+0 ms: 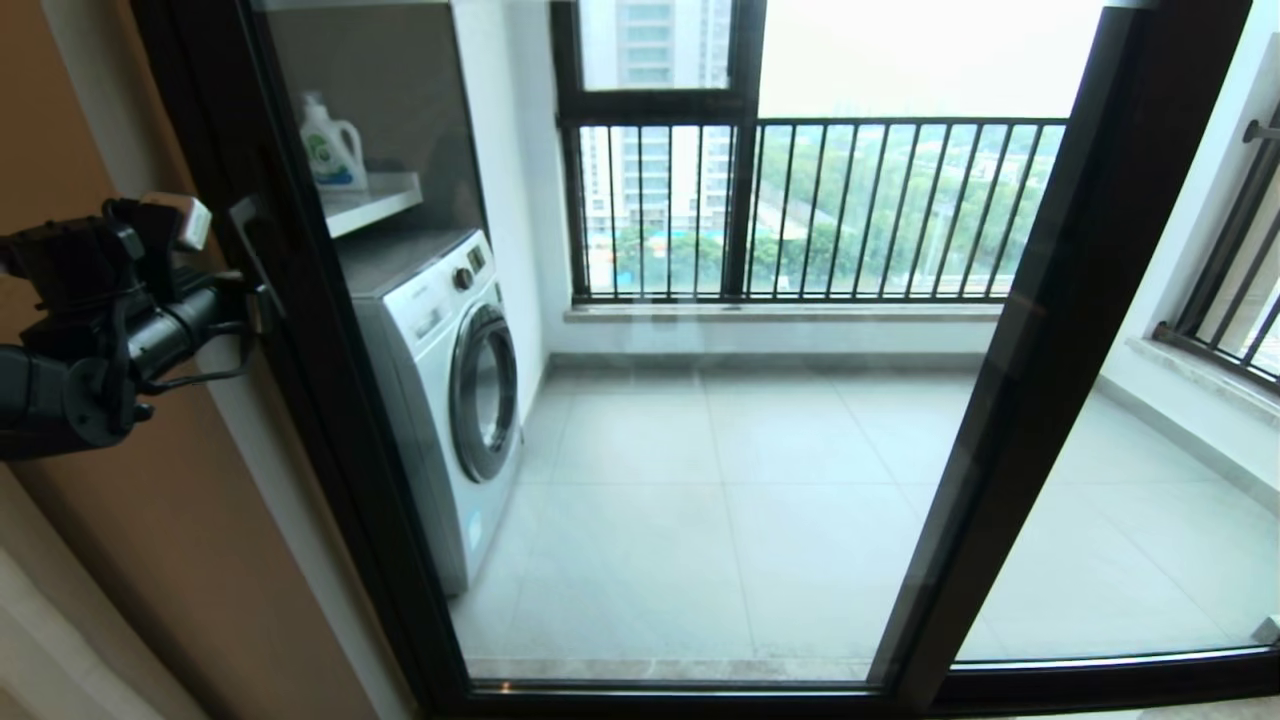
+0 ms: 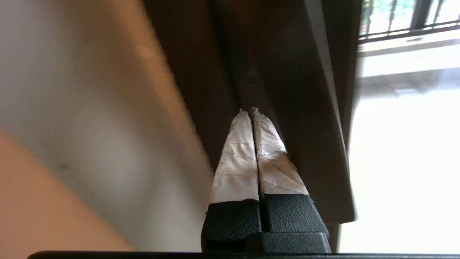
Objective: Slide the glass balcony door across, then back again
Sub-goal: Close the slid door
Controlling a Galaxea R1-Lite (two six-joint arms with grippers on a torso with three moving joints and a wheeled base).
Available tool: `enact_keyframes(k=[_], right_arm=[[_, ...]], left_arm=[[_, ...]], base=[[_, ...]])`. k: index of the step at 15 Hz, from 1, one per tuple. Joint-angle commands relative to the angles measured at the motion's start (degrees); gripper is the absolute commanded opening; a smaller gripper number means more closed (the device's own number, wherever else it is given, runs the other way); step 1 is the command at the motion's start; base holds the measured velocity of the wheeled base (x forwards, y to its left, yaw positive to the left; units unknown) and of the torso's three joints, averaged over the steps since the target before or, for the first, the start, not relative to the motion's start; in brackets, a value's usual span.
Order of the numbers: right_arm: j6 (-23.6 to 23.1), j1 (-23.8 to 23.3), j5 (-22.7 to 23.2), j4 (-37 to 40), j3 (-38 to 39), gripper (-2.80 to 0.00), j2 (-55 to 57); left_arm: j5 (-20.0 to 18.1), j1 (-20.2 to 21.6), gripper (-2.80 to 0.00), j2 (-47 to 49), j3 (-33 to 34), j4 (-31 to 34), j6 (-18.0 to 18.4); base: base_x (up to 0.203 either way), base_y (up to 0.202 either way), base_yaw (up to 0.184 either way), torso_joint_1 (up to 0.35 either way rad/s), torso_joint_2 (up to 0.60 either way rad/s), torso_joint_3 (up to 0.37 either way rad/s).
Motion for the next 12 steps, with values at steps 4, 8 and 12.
enact_keyframes(k=[4,8,12], right_arm=[[0.0,0.0,0.0,0.0,0.7,-2.80,0.1],[0.0,0.0,0.0,0.0,0.7,-2.80,0.1],[0.0,0.0,0.0,0.0,0.7,-2.80,0.1]], left_arm=[[0.0,-2.4,-2.80,-0.4,-0.2,-0.4,0.1],[0.1,-2.8,-2.80,-0.9,-2.1,-0.1,0.1],[1.3,-4.8,-2.80,-3.6,-5.7,3.5,0.0]], base=[[0.000,0.000,0.000,0.000,0.00,0.000],[0.000,0.000,0.000,0.000,0.00,0.000],[0.000,0.000,0.000,0.000,0.00,0.000]])
